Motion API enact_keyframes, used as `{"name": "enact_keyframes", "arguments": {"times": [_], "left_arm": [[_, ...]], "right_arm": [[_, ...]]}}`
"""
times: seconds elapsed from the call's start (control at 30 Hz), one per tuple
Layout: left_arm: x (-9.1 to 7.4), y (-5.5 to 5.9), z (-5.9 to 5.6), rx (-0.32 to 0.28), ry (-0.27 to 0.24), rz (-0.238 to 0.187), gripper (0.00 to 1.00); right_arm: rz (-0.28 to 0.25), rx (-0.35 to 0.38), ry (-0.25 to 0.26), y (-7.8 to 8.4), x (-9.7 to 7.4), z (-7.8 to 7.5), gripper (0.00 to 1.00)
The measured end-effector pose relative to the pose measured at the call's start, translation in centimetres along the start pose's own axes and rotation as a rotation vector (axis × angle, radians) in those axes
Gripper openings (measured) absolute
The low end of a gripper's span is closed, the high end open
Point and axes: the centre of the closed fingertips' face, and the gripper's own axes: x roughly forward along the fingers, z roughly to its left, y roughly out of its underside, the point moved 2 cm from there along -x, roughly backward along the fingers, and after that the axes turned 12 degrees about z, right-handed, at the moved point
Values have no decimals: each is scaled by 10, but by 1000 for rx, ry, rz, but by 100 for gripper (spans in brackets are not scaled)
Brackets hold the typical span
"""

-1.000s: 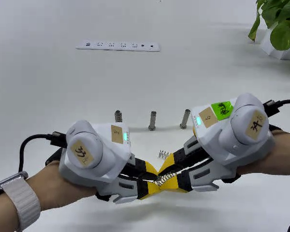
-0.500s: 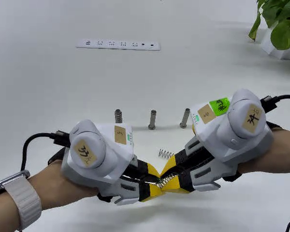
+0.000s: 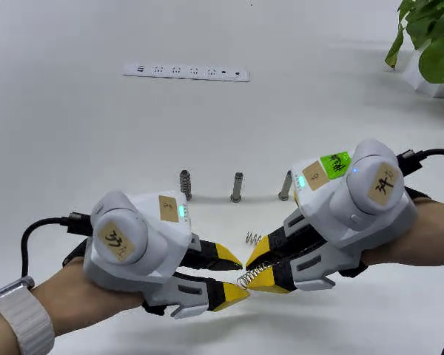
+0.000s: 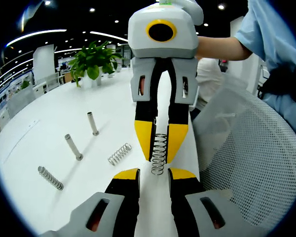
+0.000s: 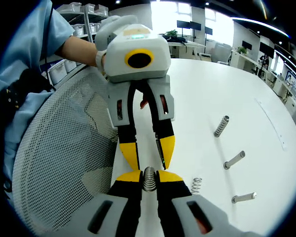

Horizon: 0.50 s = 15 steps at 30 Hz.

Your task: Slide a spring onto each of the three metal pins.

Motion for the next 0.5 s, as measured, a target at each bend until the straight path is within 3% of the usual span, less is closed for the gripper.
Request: {"name": "enact_keyframes", "arguments": {"times": [0.2, 0.33, 0.5], "left_arm": [[-12, 11, 18, -98, -94, -33, 39], [-20, 15, 30, -169, -159, -64, 55], [-31, 22, 41, -215, -221, -62, 65]], "right_arm": [[1, 10, -3, 1, -1, -1, 12], [8, 9, -4, 3, -1, -1, 12], [17, 6, -6, 6, -2, -2, 12]]}}
